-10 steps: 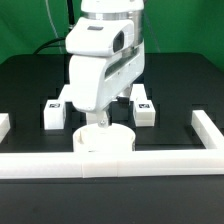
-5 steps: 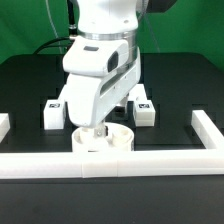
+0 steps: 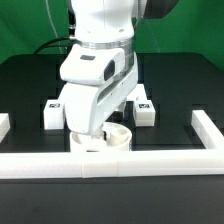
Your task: Assemble stool
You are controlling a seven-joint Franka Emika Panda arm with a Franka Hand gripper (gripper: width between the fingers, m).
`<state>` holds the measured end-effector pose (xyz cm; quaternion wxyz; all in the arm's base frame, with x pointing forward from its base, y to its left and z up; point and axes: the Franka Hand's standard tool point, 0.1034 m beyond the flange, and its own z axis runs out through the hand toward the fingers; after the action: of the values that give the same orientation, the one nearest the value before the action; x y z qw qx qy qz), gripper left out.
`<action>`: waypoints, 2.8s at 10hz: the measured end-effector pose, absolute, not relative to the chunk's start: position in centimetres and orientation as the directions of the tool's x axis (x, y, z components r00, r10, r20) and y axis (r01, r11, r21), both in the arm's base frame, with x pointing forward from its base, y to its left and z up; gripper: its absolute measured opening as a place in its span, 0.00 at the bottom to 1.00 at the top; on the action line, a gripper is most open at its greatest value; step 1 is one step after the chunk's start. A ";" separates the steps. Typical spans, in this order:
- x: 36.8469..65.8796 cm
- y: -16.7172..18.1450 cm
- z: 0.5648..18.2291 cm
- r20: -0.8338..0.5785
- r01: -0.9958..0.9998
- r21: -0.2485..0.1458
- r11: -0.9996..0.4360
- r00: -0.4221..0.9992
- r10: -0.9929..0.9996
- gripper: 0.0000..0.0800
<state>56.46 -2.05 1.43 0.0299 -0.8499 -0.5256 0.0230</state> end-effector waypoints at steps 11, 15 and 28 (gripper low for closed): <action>56.5 -2.0 1.5 -0.007 0.892 -0.074 -0.446 0.446 0.895 0.04; 56.8 2.5 1.9 0.004 0.909 -0.078 -0.410 0.412 0.911 0.04; 57.4 10.9 1.8 0.014 0.872 -0.088 -0.481 0.484 0.875 0.38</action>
Offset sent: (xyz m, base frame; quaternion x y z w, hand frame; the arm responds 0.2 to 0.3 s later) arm 0.0000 0.0000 0.0000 0.0000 0.0000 0.0000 1.0000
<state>57.44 10.92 1.81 0.0416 -0.8605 -0.5075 0.0162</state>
